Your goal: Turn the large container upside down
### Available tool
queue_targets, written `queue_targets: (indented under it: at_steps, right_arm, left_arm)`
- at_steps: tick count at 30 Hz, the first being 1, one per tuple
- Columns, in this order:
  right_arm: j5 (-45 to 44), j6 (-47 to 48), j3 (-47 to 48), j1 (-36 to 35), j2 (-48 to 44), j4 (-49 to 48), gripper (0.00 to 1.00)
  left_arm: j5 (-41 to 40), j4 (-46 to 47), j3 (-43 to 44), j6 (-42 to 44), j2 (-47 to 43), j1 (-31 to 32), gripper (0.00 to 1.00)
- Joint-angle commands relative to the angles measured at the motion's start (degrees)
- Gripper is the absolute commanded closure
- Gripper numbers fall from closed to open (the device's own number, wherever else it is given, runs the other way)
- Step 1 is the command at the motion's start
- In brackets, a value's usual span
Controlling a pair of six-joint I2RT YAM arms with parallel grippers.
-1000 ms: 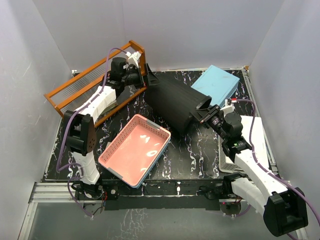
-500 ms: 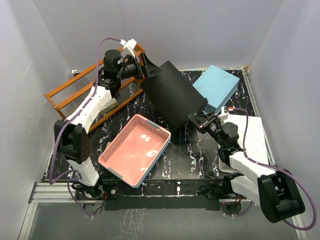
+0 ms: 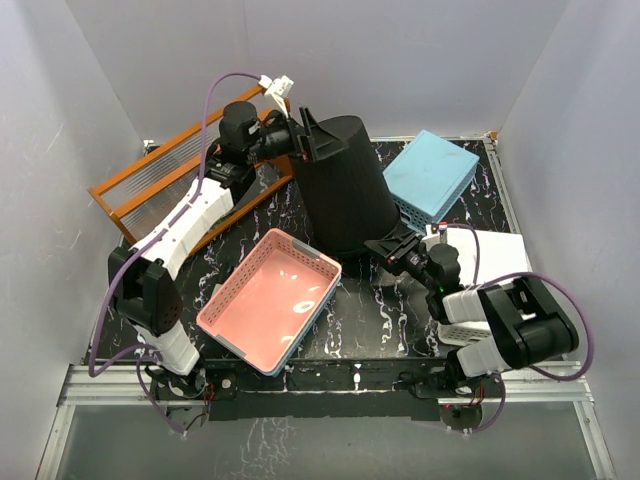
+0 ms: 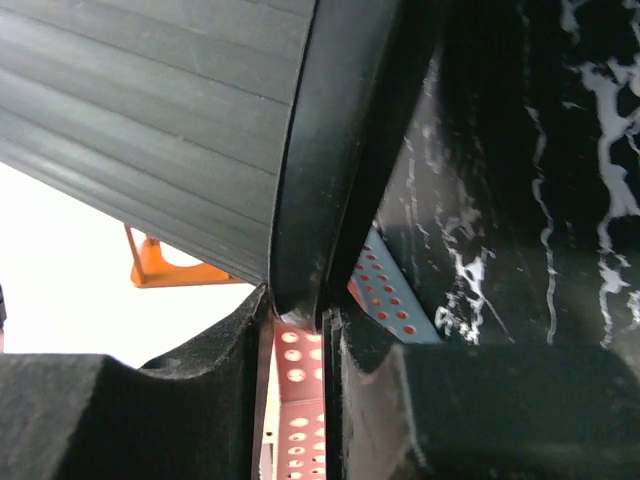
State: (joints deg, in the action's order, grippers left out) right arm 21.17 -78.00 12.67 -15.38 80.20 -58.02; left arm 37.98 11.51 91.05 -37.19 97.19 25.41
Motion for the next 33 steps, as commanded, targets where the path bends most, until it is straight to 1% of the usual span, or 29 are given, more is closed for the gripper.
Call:
queue_targets:
  at_steps: [1, 6, 7, 8, 9, 11, 14, 15, 19, 21, 24, 28, 29, 31, 33]
  right_arm:
    - [1.2, -1.2, 3.5, -0.5, 4.9, -0.9, 0.75]
    - [2.5, -0.3, 6.4, -0.5, 8.1, 2.2, 0.52]
    - [2.5, 0.2, 6.5, -0.5, 7.9, 2.3, 0.44]
    - [2.4, 1.1, 6.5, -0.5, 7.3, 3.1, 0.29]
    - [2.2, 2.4, 7.7, -0.5, 6.4, 4.9, 0.17]
    - [0.8, 5.8, 10.3, -0.5, 2.6, 11.2, 0.04]
    - [-2.6, 12.0, 14.4, -0.6, -3.1, 24.9, 0.02]
    - [-3.8, 14.2, 15.7, -0.5, -4.9, 29.6, 0.02]
    - [-6.8, 22.8, 21.0, -0.5, -10.5, 46.6, 0.02]
    - [-8.8, 27.5, 22.9, -0.5, -12.9, 53.9, 0.02]
    - [-11.3, 28.9, 21.8, -0.5, -16.3, 57.6, 0.02]
    - [-11.7, 29.0, 18.9, -0.5, -18.6, 58.1, 0.02]
    - [-11.6, 31.0, 18.9, -0.5, -18.7, 58.7, 0.02]
    - [-12.4, 33.5, 20.3, -0.5, -18.7, 62.6, 0.02]
    - [-14.3, 36.0, 22.1, -0.5, -19.4, 67.0, 0.02]
  left_arm:
    - [7.3, -2.8, -1.7, -2.6, -1.0, 4.2, 0.01]
    - [7.1, -3.0, -1.3, -2.3, -0.5, 4.7, 0.01]
    - [7.1, -3.2, -1.1, -2.3, -0.2, 4.7, 0.01]
    - [6.8, -3.5, -1.1, -2.3, 0.1, 4.7, 0.01]
    - [6.6, -3.6, -1.2, -2.3, 0.3, 4.7, 0.01]
    - [6.4, -3.7, -1.1, -2.4, 0.6, 4.7, 0.01]
    - [4.2, -7.5, 0.5, 0.2, 0.3, 4.8, 0.01]
    - [1.9, -10.3, 1.7, 1.8, 0.0, 4.7, 0.01]
    - [-12.0, -25.3, 7.5, 10.9, -0.9, 4.7, 0.01]
    - [-15.2, -29.6, 9.5, 13.9, -1.0, 4.7, 0.01]
    - [-14.4, -30.4, 9.8, 14.9, -1.3, 4.7, 0.01]
    - [-11.9, -26.8, 7.5, 12.9, -1.1, 4.7, 0.01]
    - [-11.5, -27.0, 7.7, 12.7, -0.6, 4.8, 0.01]
    - [-10.8, -28.7, 9.0, 12.6, 1.0, 4.8, 0.01]
    - [-10.3, -28.0, 9.4, 12.4, 1.1, 4.7, 0.01]
